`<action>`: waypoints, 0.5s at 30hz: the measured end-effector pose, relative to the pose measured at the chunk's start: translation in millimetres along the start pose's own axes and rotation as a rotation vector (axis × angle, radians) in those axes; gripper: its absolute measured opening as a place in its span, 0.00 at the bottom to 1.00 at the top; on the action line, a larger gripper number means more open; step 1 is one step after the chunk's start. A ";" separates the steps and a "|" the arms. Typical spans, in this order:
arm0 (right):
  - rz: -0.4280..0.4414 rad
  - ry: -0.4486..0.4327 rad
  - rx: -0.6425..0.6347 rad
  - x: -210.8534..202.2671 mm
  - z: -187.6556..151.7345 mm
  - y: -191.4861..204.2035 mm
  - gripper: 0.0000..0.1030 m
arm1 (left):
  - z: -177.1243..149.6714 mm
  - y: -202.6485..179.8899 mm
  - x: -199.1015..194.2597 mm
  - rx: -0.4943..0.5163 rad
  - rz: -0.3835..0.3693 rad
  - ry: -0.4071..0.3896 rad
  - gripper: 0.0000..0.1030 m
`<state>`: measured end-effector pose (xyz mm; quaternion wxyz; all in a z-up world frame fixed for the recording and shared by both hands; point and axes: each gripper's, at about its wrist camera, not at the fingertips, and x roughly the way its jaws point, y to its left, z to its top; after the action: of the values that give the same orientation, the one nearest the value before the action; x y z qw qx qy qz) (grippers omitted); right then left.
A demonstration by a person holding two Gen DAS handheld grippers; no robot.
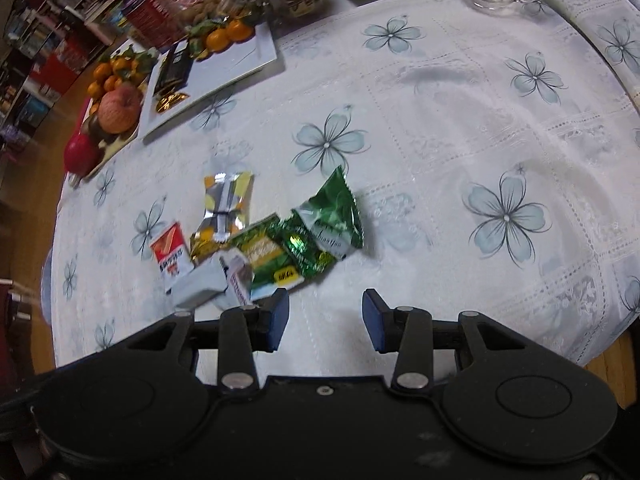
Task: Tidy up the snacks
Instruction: 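Move both open tools back to the remaining snack packets, then grasp the green packet with the right tool while the left grasps the red-white packet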
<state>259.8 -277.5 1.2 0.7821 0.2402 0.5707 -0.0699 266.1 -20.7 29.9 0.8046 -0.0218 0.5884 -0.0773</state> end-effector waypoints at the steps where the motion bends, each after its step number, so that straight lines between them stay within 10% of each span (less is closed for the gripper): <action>1: -0.001 -0.004 0.020 3.3 6.5 -2.2 0.42 | 4.6 -0.9 3.2 0.002 0.001 -0.007 0.58; 15: -0.065 -0.087 0.126 33.3 44.7 -5.5 0.42 | 64.2 -13.6 68.3 -0.008 0.074 -0.001 0.58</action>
<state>307.4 -297.2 -20.9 0.7868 0.2671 0.5381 -0.1416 345.9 -48.0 -13.2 0.8071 -0.0033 0.5887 -0.0451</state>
